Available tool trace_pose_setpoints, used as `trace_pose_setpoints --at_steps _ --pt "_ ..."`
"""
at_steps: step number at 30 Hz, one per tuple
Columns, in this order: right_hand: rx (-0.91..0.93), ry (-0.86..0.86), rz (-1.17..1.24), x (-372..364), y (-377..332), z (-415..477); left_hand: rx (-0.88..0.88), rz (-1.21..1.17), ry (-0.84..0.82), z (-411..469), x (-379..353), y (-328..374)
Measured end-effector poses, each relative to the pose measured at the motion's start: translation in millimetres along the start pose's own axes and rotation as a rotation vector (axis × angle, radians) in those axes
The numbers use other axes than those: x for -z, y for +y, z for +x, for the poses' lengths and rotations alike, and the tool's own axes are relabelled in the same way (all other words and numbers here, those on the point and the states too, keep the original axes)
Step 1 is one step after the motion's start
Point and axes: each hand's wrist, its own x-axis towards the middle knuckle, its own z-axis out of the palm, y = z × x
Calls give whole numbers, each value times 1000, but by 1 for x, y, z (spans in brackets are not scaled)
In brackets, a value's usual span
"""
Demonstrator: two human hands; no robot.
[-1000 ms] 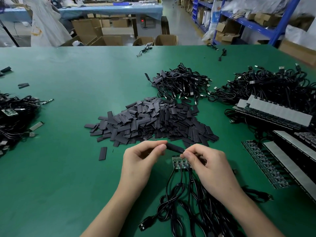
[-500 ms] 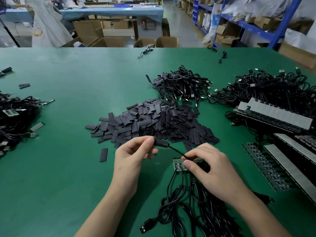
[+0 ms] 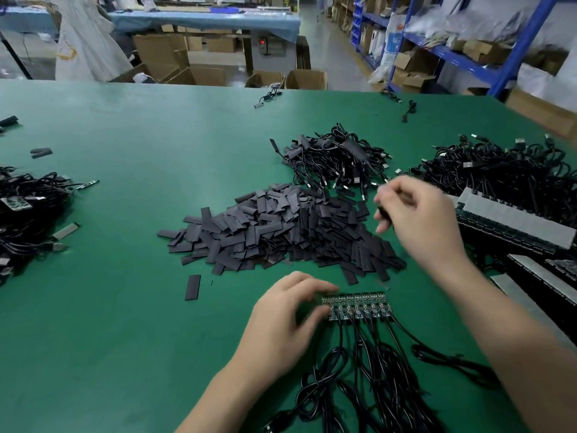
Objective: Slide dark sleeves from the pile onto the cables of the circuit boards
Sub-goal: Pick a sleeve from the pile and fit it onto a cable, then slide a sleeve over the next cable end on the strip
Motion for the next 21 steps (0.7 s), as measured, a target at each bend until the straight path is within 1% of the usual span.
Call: trace_pose_setpoints --at_steps 4,7,8,10,12,15,19,21 --pt "-29 64 -195 -13 -6 99 -53 209 -87 -3 -6 -1" --pt "-94 10 -390 -20 -22 167 -37 312 -129 -4 -9 -1" --pt "-124 -5 -391 -21 -27 181 -34 332 -137 -4 -10 -1" --pt "-143 12 -278 -24 -30 190 -24 346 -140 -4 -11 -1" --pt "-95 36 -187 -24 -26 168 -6 346 -131 -3 -10 0" --pt "-18 -9 -127 -27 -5 101 13 331 -141 -1 -10 -1" --pt "-29 -90 -37 -20 19 3 55 235 -144 2 -7 -1" --pt "-29 -148 6 -15 20 -37 101 128 -112 3 -5 1"
